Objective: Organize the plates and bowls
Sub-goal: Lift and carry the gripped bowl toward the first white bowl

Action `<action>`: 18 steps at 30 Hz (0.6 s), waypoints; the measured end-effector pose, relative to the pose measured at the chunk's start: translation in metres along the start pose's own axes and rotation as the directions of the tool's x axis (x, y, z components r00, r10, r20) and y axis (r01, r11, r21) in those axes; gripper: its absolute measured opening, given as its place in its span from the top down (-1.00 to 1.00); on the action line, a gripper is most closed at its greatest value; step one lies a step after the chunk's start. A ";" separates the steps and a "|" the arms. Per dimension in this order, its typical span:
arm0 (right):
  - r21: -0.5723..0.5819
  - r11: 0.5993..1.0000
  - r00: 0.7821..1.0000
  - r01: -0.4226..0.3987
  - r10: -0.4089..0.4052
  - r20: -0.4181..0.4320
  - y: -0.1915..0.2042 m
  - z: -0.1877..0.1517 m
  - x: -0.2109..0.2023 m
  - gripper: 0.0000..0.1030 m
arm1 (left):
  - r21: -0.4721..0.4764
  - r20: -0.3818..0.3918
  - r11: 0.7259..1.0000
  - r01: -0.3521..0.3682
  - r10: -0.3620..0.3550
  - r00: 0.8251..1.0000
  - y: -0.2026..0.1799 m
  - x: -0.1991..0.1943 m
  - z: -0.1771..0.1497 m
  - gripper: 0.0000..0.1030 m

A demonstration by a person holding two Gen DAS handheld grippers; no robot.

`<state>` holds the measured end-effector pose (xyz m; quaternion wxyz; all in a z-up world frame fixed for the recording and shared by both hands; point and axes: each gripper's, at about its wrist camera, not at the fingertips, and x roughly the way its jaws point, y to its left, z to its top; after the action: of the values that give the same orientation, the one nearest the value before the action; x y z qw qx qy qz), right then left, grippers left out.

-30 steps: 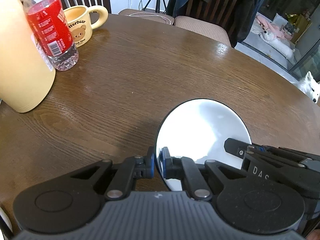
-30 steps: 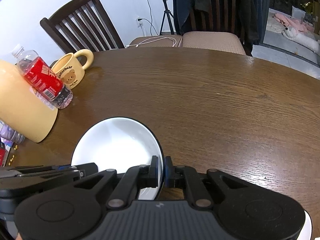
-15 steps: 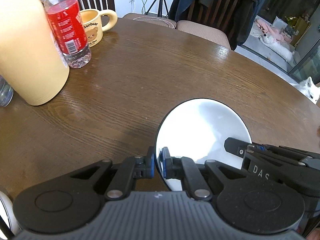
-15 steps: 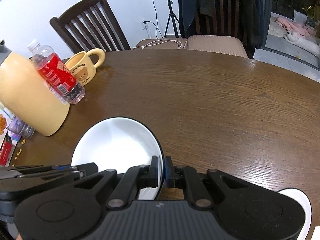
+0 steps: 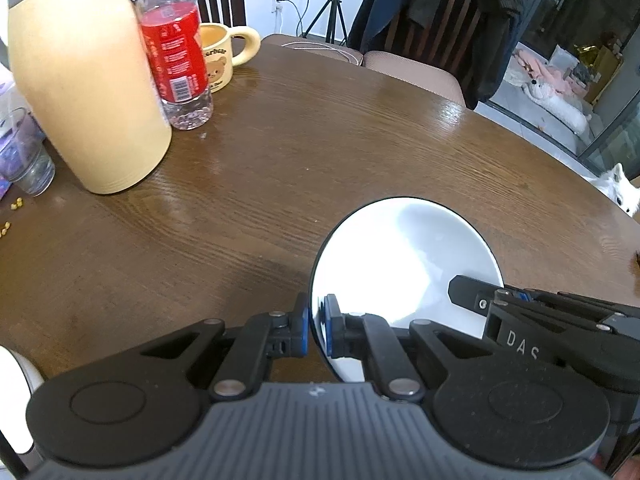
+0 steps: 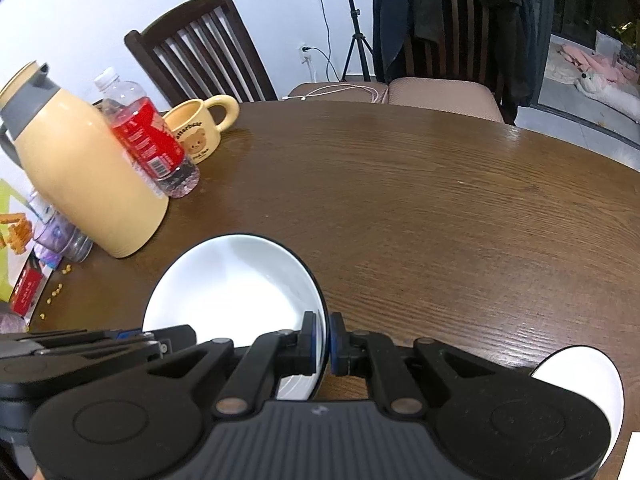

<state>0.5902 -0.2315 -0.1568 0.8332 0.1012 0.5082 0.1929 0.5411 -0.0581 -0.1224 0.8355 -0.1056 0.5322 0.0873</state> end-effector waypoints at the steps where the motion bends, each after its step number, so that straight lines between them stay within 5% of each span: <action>1: -0.002 1.000 1.000 -0.001 0.001 0.001 0.001 0.000 -0.001 0.87 | -0.001 0.002 1.000 -0.001 0.001 1.000 0.001 -0.002 -0.001 0.85; 18: -0.034 0.999 1.000 -0.025 0.025 0.003 0.022 -0.018 -0.016 0.87 | -0.027 0.017 1.000 -0.015 0.015 1.000 0.019 -0.026 -0.026 0.85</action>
<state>0.5627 -0.2187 -0.1444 0.8331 0.0937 0.5023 0.2117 0.5032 -0.0475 -0.1113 0.8379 -0.1119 0.5245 0.1016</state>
